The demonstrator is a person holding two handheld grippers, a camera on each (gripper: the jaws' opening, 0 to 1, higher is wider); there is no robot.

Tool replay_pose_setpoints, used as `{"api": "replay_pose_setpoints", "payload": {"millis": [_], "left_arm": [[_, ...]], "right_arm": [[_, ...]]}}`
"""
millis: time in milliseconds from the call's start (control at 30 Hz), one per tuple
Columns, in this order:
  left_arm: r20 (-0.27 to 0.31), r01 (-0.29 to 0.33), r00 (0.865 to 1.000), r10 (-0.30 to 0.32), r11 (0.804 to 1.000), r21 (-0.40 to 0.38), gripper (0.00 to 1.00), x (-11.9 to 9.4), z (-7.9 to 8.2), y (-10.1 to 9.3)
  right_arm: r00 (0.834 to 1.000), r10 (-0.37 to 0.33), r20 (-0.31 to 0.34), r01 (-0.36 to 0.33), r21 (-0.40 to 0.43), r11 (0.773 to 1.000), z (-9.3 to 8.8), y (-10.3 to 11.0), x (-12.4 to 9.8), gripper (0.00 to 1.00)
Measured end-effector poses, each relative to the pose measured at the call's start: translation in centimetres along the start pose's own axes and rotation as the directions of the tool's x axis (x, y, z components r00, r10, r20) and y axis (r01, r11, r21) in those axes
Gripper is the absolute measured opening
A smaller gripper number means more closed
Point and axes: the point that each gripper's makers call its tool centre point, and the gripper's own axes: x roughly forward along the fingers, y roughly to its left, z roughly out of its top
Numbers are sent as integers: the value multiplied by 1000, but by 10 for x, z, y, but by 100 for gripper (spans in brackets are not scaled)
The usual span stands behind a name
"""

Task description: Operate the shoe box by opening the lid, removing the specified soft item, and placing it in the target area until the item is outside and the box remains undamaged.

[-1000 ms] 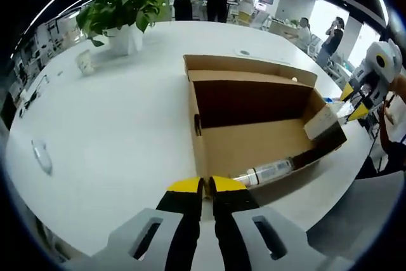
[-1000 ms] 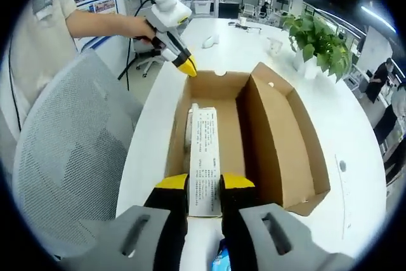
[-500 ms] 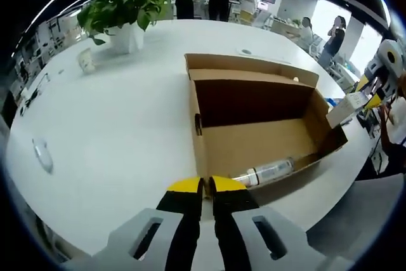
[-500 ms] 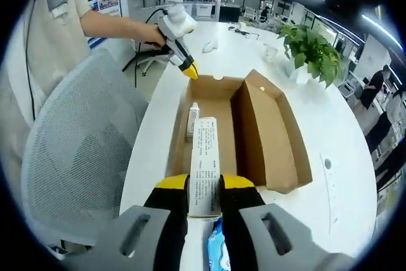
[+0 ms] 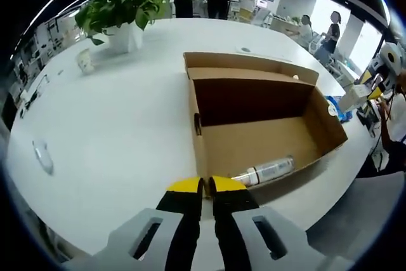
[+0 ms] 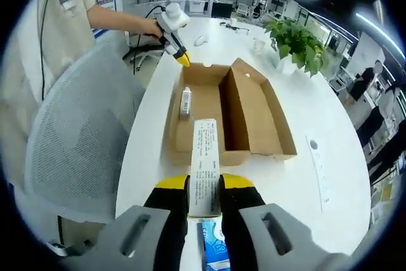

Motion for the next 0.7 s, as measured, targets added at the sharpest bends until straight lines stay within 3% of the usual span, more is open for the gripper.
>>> {"api": "replay_pose_setpoints", "payload": {"millis": [400,700], "left_arm": [[-21,7,1000,-7,1000,10,3,0,-1,0],[-32,10,999,-10,1000,7,3,-1,-2,-1]], "right_arm": [[995,-57,-78,58,14,998,-52,-28,-30,16],[989,-70,-129,73,18,997,-89,-46,-41,16]]}}
